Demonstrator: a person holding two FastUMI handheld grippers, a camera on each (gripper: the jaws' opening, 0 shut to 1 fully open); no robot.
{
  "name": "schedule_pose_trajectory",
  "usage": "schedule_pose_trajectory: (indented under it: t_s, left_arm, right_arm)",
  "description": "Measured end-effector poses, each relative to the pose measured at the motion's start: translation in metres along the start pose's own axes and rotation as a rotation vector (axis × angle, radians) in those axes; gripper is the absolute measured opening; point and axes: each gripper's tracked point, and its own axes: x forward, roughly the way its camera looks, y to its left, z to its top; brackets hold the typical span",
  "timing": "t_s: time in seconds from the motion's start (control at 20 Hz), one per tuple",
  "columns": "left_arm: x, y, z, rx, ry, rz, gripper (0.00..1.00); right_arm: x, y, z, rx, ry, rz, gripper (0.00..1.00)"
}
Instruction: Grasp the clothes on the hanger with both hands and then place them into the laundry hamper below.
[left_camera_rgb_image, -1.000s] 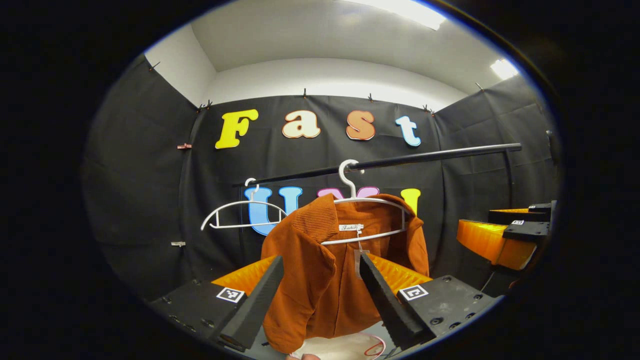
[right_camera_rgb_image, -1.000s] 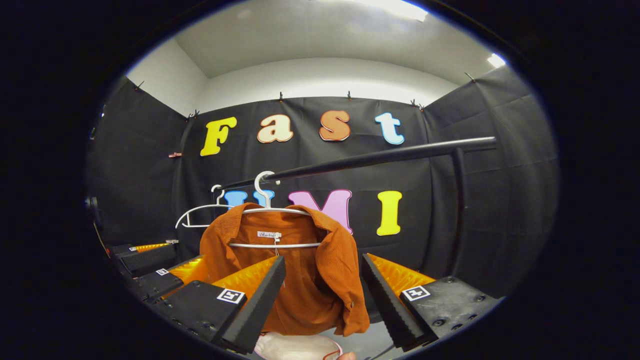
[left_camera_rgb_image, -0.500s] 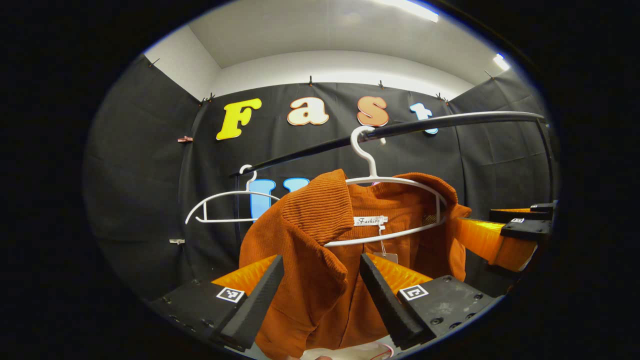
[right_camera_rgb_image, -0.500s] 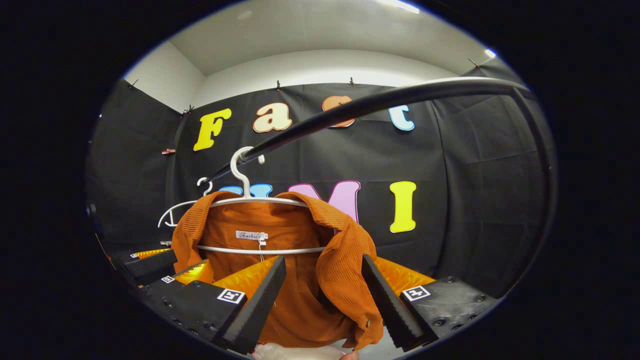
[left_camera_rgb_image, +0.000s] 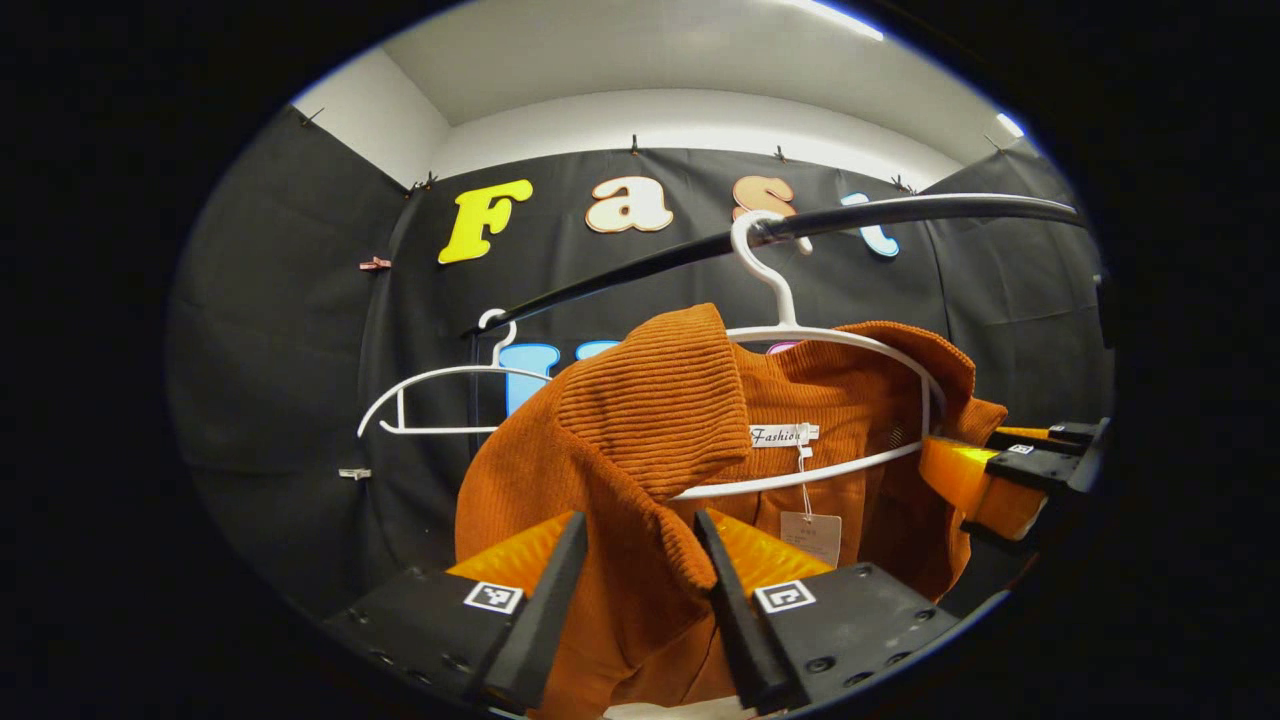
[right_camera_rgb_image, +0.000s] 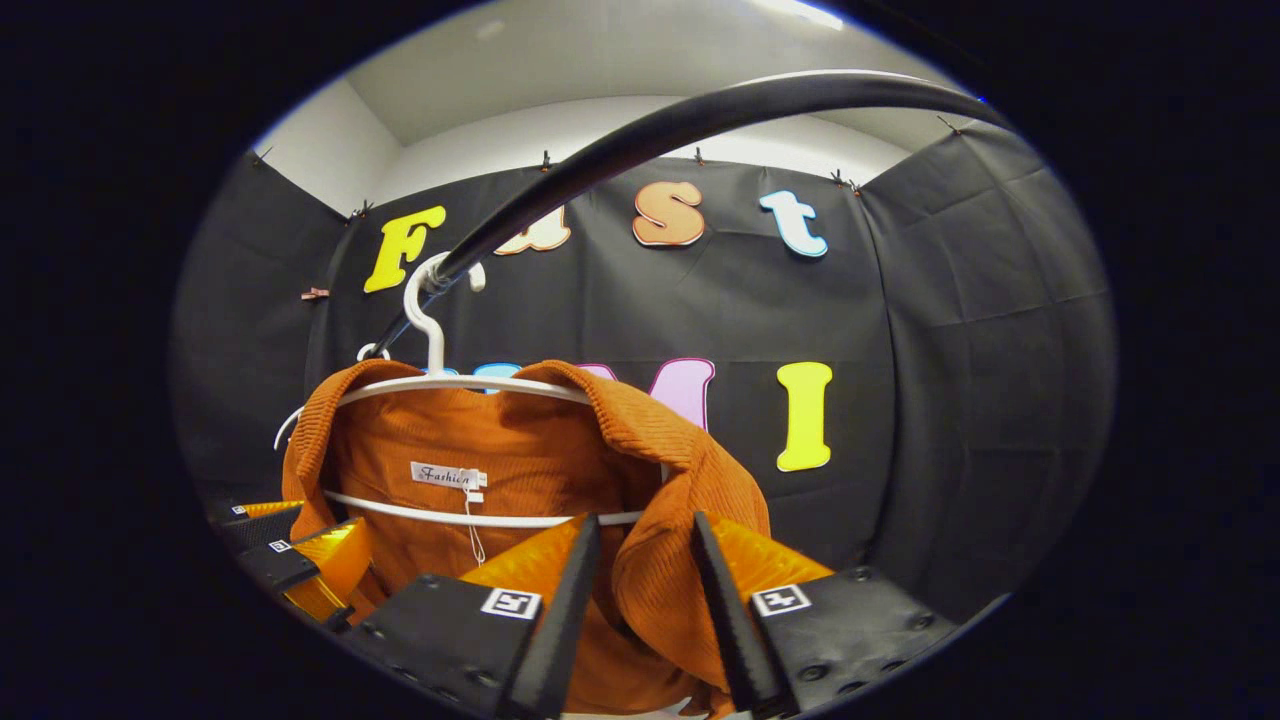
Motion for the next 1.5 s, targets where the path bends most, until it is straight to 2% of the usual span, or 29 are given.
schedule_pose_trajectory:
  t_s: [0.05,0.1,0.15,0.25,0.4,0.45,0.5,0.55,0.6,0.8,1.0,1.1,1.3,1.4,1.5]
  left_arm:
    - [0.003,-0.003,0.001,-0.002,0.005,-0.022,0.54]
    - [0.004,-0.003,-0.001,-0.004,0.015,-0.035,0.43]
    - [0.006,-0.001,-0.001,-0.009,0.019,-0.040,0.33]
    - [0.007,0.005,-0.002,-0.021,0.017,-0.034,0.12]
    - [0.008,0.007,-0.003,-0.035,0.008,-0.035,0.06]
    - [0.007,0.007,-0.004,-0.032,0.014,-0.035,0.05]
    - [0.007,0.007,-0.005,-0.030,0.016,-0.037,0.05]
    - [0.008,0.006,-0.004,-0.025,0.019,-0.041,0.05]
    - [0.008,0.005,-0.004,-0.020,0.021,-0.045,0.05]
    - [0.009,0.009,-0.003,-0.011,0.020,-0.044,0.05]
    - [0.011,0.012,-0.006,0.007,0.036,-0.038,0.05]
    - [0.010,0.016,-0.005,-0.024,0.048,-0.031,0.05]
    - [0.011,0.021,-0.005,-0.093,0.115,-0.028,0.05]
    - [0.013,0.026,-0.002,-0.127,0.139,-0.025,0.05]
    - [0.016,0.032,0.006,-0.155,0.152,-0.022,0.05]
  right_arm:
    - [0.002,-0.002,0.003,-0.010,-0.010,-0.003,0.59]
    - [0.004,-0.006,0.004,-0.018,-0.025,-0.014,0.29]
    - [0.003,-0.010,0.005,-0.020,-0.029,-0.028,0.22]
    - [0.008,0.004,0.004,0.040,-0.033,0.010,0.08]
    - [0.000,0.017,-0.003,0.085,0.011,0.048,0.09]
    - [-0.001,0.016,-0.009,0.102,0.014,0.038,0.10]
    - [-0.002,0.017,-0.001,0.118,0.009,0.035,0.04]
    - [0.002,0.020,-0.001,0.133,0.006,0.041,0.08]
    - [0.003,0.025,-0.003,0.164,0.011,0.056,0.04]
    - [0.000,0.031,-0.014,0.376,0.078,0.096,0.04]
    - [0.006,0.027,-0.035,0.483,0.157,0.126,0.04]
    - [0.010,0.021,-0.040,0.559,0.197,0.128,0.04]
    - [0.013,-0.010,-0.030,0.699,0.228,0.075,0.04]
    - [0.022,-0.021,-0.025,0.718,0.247,0.071,0.04]
    - [0.028,-0.029,-0.015,0.686,0.258,0.078,0.04]
